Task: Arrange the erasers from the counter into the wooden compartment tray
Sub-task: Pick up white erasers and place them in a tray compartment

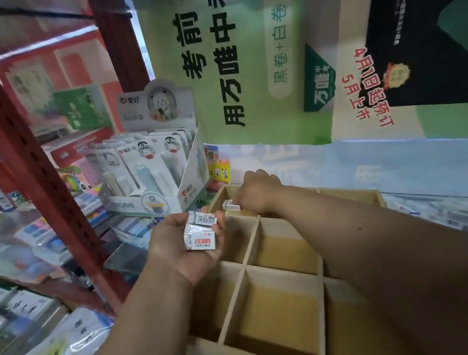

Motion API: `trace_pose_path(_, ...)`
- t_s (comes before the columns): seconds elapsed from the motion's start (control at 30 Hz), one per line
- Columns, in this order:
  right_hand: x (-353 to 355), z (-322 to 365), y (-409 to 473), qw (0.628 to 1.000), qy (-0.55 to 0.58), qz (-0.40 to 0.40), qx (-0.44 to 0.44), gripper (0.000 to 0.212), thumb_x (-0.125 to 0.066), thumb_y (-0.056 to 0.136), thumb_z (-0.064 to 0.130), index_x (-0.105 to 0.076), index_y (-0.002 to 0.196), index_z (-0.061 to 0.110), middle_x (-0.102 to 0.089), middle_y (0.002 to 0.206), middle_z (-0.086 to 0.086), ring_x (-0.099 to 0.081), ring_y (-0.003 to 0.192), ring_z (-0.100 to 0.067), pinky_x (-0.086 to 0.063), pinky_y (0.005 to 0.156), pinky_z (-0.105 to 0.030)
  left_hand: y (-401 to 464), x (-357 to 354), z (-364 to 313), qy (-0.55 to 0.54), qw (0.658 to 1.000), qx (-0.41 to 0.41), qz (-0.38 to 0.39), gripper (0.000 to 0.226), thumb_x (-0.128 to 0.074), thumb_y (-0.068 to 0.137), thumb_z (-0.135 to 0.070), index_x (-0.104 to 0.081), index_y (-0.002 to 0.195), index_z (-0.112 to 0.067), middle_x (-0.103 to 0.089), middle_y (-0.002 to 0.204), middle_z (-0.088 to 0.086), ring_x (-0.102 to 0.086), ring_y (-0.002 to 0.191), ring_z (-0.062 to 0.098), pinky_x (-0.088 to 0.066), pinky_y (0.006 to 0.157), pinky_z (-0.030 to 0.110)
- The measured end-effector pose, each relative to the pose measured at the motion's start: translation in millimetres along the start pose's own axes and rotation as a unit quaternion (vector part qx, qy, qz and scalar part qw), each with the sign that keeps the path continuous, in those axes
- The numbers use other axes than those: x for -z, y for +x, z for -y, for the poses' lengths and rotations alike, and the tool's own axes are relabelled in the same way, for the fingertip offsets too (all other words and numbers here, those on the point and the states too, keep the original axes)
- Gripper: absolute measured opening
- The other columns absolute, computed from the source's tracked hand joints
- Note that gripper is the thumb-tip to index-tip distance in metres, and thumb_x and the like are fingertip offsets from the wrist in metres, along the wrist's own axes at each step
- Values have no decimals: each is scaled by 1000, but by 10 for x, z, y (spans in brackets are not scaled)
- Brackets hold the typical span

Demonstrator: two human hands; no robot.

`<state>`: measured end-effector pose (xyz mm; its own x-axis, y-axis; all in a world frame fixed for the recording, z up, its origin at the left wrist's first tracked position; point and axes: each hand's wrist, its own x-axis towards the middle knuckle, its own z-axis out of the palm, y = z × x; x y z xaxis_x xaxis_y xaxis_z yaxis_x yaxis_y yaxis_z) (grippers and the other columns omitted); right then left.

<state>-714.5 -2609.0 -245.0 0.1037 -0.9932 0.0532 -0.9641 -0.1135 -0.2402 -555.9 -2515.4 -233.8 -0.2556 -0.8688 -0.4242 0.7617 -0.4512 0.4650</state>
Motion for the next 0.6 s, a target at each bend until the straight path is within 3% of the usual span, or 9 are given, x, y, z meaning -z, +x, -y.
trace_pose_path(0.07, 8, -31, 41, 998, -37, 42, 4, 38, -39, 96, 29, -50, 129, 14, -39, 136, -11, -29, 130, -29, -26, 105, -43, 16, -3, 22, 13, 1000, 6, 1, 27, -37, 91, -17, -57, 102, -1, -64, 83, 20, -62, 66, 26, -49, 41, 23)
trace_pose_path(0.2, 19, -59, 64, 994, -51, 97, 3, 42, -33, 97, 28, -45, 137, 23, -32, 141, -11, -22, 133, -31, -20, 107, -45, 78, -1, 49, 46, 999, 8, 3, 36, -35, 93, -19, -55, 118, -2, -63, 109, 18, -66, 53, 25, -49, 44, 19)
trace_pose_path(0.27, 39, -27, 4, 998, -22, 60, 28, 38, -36, 97, 32, -50, 133, 36, -37, 132, -11, -27, 128, -31, -26, 105, -43, 91, -2, 67, 55, 998, 7, -3, 36, -35, 95, -21, -54, 120, -3, -65, 112, 18, -66, 53, 23, -48, 45, 17)
trace_pose_path(0.3, 60, 2, -49, 997, 46, 29, 46, 35, -42, 97, 32, -54, 129, 38, -41, 125, -9, -32, 124, -29, -31, 104, -40, 89, -8, 74, 59, 998, 5, -2, 35, -35, 96, -22, -55, 119, -4, -66, 113, 18, -66, 52, 23, -48, 46, 17)
trace_pose_path(0.37, 131, 62, -215, 958, 273, 21, 90, 28, -55, 94, 20, -64, 120, 25, -52, 106, -3, -49, 108, -19, -44, 92, -28, 76, -20, 80, 69, 998, -2, 2, 31, -35, 98, -22, -56, 111, -4, -65, 109, 18, -65, 50, 22, -46, 44, 16)
trace_pose_path(0.43, 212, 122, -416, 896, 420, 84, 119, 21, -60, 91, 9, -68, 110, 12, -63, 92, 2, -59, 80, -6, -48, 69, -13, 56, -25, 79, 71, 997, -8, 0, 29, -36, 98, -22, -59, 101, -4, -65, 98, 16, -63, 48, 21, -46, 44, 16)
trace_pose_path(0.53, 208, 198, -524, 914, 379, 66, 131, 16, -67, 86, 8, -69, 101, 9, -67, 84, 2, -57, 68, -1, -46, 61, -8, 21, -24, 83, 73, 997, -13, -7, 28, -38, 98, -23, -59, 96, -5, -64, 73, 12, -61, 47, 20, -46, 42, 16)
trace_pose_path(0.6, 181, 235, -518, 917, 385, 63, 85, 7, -70, 83, 9, -69, 90, 10, -68, 82, -2, -57, 66, -4, -46, 60, -14, 2, -29, 96, 79, 997, -11, -6, 25, -39, 98, -23, -57, 104, -7, -64, 70, 12, -62, 47, 20, -47, 39, 17)
